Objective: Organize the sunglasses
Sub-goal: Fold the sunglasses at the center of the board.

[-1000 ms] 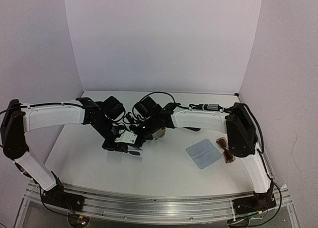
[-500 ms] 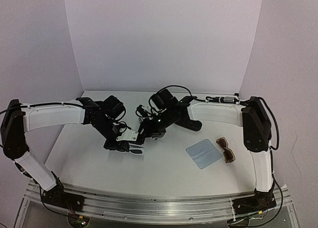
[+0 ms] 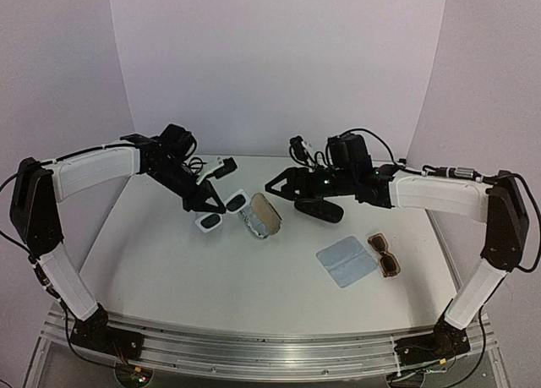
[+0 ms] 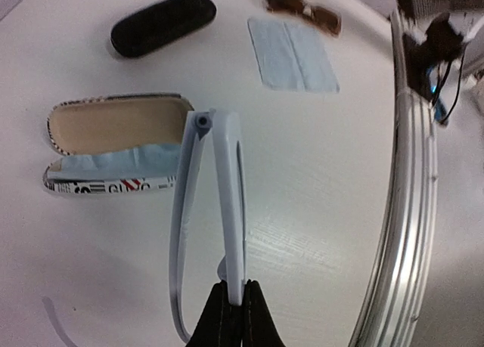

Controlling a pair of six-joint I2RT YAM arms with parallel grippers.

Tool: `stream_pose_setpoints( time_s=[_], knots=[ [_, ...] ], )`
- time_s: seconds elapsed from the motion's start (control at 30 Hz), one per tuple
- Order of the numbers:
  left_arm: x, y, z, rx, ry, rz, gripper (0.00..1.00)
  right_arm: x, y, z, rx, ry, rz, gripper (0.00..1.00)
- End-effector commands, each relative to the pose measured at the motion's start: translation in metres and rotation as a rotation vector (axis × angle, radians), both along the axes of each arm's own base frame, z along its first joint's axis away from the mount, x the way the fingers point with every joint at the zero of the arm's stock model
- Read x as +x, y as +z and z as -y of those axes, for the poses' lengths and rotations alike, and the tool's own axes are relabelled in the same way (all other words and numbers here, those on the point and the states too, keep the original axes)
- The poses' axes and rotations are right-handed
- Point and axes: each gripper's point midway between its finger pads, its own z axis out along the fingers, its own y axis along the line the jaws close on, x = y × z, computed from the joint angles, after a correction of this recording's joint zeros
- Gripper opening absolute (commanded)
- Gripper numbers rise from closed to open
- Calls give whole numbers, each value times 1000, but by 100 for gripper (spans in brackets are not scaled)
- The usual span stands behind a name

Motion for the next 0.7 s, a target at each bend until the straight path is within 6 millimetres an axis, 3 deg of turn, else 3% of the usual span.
stream_pose_setpoints(
  time_s=[0.0, 0.1, 0.23, 0.67],
  knots=[
    [-7, 82, 26, -320, 41, -185, 0, -10, 55, -6, 292, 2, 39, 76],
    [-13, 103, 32, -413, 41, -244, 0, -16, 69, -7, 402, 3, 27, 67],
    [-16, 113, 36, -470, 40, -314, 0, -25, 84, -16, 512, 57, 26, 50],
    [-15, 128, 38, -504, 23, -298, 0, -27, 67, -32, 504, 90, -47, 34]
  ],
)
